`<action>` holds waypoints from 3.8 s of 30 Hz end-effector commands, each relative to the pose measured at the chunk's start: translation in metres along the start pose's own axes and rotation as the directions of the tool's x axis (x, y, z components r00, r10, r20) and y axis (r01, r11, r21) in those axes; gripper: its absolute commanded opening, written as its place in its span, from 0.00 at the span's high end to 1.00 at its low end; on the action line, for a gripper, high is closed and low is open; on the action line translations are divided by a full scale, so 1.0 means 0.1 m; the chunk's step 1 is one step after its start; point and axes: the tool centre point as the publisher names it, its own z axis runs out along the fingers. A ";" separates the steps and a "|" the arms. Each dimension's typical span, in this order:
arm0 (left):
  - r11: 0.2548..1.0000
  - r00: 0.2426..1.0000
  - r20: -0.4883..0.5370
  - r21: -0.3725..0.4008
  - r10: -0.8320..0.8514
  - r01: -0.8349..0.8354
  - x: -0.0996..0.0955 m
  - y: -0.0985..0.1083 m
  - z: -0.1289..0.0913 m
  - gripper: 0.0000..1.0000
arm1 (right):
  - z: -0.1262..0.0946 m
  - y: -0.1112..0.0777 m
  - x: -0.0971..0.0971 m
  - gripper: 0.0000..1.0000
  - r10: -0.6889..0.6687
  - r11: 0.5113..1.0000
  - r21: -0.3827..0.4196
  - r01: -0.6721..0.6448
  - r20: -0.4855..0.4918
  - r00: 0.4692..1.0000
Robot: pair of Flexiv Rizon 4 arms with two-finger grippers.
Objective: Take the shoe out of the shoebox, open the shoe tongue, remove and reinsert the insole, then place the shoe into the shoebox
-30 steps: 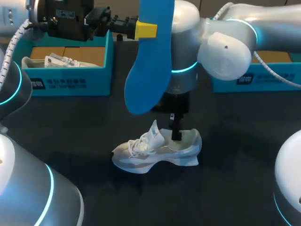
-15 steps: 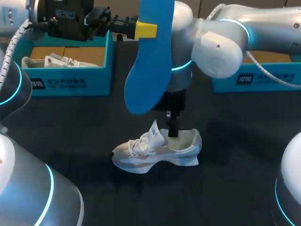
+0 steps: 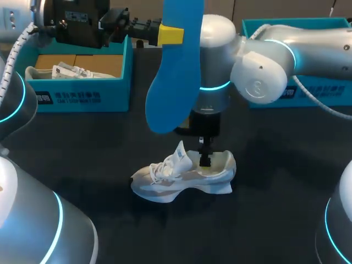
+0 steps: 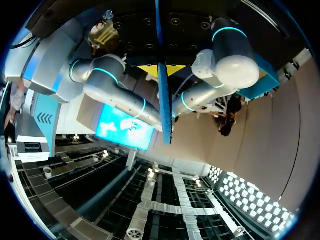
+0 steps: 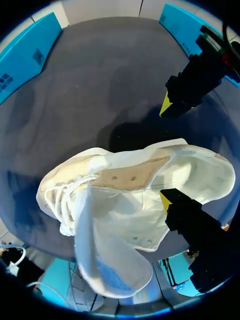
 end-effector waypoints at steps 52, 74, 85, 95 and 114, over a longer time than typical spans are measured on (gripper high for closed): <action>1.000 1.000 -0.001 -0.004 0.000 0.000 -0.02 -0.02 0.02 1.00 | -0.23 -0.04 0.80 1.00 0.658 0.732 -0.221 -0.645 -0.017 0.753; 1.000 1.000 -0.001 -0.004 0.000 0.000 -0.02 -0.02 0.02 1.00 | -0.28 -0.02 1.03 1.00 0.887 0.374 -0.337 -0.864 -0.141 0.439; 1.000 1.000 -0.001 -0.004 0.000 0.000 -0.02 -0.02 0.02 1.00 | -0.24 -0.01 0.98 1.00 0.893 0.359 -0.327 -0.874 -0.152 0.423; 1.000 1.000 -0.001 -0.004 0.000 0.000 -0.02 -0.02 0.02 1.00 | -0.12 -0.07 0.84 1.00 0.925 0.226 -0.285 -0.931 -0.236 0.297; 1.000 1.000 -0.001 -0.004 0.000 0.000 -0.02 -0.02 0.02 1.00 | 0.23 -0.06 0.76 1.00 0.919 0.205 -0.269 -0.941 -0.279 0.280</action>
